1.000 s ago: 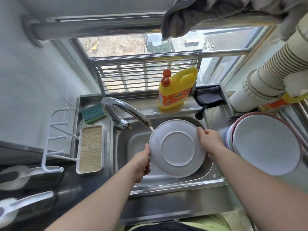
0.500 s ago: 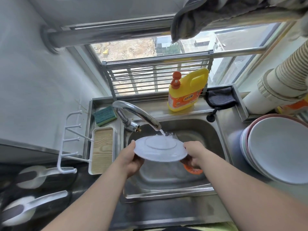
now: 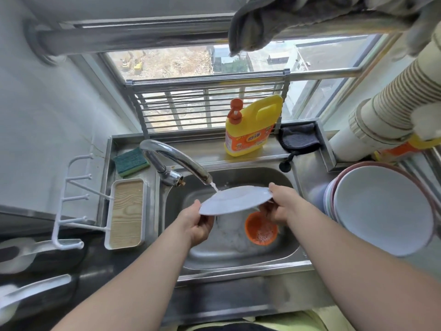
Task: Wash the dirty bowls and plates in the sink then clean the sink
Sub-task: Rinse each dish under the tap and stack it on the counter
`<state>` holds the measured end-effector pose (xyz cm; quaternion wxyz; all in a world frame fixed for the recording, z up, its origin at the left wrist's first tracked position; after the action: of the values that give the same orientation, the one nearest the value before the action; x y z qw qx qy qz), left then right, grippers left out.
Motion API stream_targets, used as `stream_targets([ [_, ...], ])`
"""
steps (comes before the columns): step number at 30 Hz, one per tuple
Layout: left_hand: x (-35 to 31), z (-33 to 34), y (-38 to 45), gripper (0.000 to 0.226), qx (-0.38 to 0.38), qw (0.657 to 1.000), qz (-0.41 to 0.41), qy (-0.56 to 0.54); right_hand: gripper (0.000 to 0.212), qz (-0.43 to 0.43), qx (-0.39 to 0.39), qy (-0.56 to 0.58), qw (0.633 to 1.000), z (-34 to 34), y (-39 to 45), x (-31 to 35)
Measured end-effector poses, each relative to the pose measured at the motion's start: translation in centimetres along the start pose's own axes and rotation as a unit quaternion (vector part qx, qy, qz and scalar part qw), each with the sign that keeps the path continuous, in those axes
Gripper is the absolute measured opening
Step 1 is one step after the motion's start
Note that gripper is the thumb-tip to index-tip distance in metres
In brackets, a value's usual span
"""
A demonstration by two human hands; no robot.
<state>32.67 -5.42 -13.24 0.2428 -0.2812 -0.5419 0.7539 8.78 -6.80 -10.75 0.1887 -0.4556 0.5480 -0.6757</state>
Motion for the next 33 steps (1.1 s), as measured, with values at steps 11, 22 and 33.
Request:
stream_targets([
  [11, 9.4, -1.4, -0.1, 0.026, -0.008, 0.978, -0.124, 0.166, 0.018, -0.047, 0.015, -0.1, 0.994, -5.1, -2.1, 2.3],
  [22, 9.4, 2.4, -5.2, 0.024, 0.084, 0.991, -0.071, 0.071, 0.023, -0.496, 0.03, -0.561, 0.662, -8.0, -8.3, 10.3],
  [33, 9.6, 14.2, -13.0, 0.064, 0.041, 0.865, 0.388, 0.316, 0.032, -0.486, -0.038, -0.32, 0.812, -20.4, -8.8, 12.3],
])
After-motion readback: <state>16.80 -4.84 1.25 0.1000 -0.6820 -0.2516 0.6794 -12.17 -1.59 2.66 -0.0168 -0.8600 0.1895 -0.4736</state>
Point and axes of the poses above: each hand's wrist, its own y-axis towards the middle knuckle, its own z-axis out of the palm, x = y × z, the point moved 7 cm from there along y, towards the middle knuckle, and after that the axes turned 3 degrees about z, right-handed, at the moved point
